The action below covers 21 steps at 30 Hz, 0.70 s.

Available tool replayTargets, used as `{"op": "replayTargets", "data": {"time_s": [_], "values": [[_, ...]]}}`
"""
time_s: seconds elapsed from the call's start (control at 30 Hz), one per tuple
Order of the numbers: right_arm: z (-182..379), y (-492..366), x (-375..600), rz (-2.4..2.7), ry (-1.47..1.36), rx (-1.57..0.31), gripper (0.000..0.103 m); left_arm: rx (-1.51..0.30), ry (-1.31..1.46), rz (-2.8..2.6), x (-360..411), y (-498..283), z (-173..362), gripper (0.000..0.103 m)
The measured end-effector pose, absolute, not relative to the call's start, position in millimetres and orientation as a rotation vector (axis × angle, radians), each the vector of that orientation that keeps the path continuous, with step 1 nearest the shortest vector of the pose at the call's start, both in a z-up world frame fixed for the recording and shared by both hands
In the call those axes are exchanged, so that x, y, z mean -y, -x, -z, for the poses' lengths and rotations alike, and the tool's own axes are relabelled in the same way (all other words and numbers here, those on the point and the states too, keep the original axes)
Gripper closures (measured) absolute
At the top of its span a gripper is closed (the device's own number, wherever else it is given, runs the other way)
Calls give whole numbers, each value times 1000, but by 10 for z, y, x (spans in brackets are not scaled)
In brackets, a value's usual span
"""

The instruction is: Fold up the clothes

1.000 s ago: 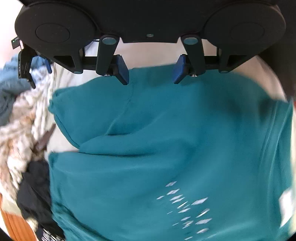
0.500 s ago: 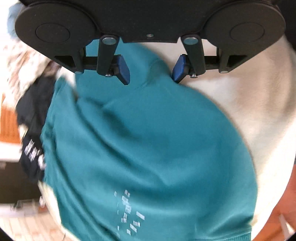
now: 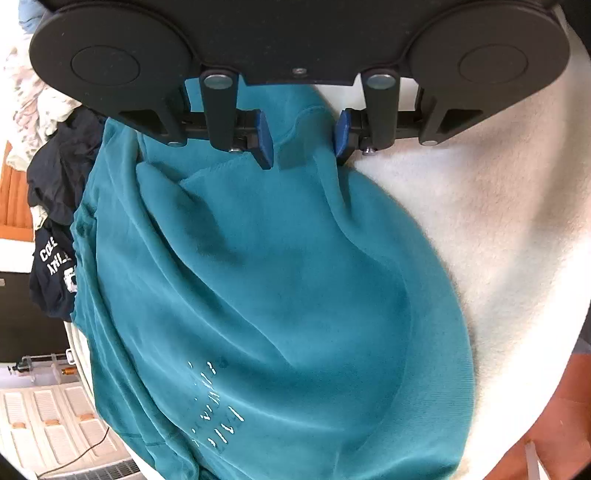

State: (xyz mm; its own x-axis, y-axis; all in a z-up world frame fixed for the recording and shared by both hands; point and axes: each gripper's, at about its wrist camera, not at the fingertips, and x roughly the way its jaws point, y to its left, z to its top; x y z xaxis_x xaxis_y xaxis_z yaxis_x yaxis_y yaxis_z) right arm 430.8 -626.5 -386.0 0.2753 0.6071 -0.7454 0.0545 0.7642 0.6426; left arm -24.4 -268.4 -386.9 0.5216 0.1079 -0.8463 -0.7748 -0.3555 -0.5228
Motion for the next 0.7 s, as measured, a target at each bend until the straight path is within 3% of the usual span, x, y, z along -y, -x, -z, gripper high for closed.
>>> {"op": "replayTargets", "data": {"time_s": [0.03, 0.07, 0.1, 0.13, 0.27, 0.43, 0.7], "values": [[3900, -4314, 6261, -402, -648, -1257, 27, -569, 1694, -1023, 2680, 256, 3872, 69], [3910, -4307, 6257, -394, -655, -1246, 40, -570, 1714, -1015, 2659, 280, 3893, 70], [3918, -4295, 6259, -382, -674, -1231, 71, -576, 1727, -1010, 2652, 307, 3911, 71], [3924, -4288, 6265, -375, -692, -1226, 83, -584, 1732, -1007, 2639, 339, 3919, 76], [3854, -4272, 6228, -358, -715, -1219, 87, -613, 1741, -998, 2577, 384, 3931, 95], [3481, -4297, 6104, -449, -723, -1163, 89, -571, 1740, -931, 2399, 332, 3835, 99], [2768, -4465, 5322, -707, -682, -1132, 90, -361, 1679, -854, 1903, 495, 3309, 101]]}}
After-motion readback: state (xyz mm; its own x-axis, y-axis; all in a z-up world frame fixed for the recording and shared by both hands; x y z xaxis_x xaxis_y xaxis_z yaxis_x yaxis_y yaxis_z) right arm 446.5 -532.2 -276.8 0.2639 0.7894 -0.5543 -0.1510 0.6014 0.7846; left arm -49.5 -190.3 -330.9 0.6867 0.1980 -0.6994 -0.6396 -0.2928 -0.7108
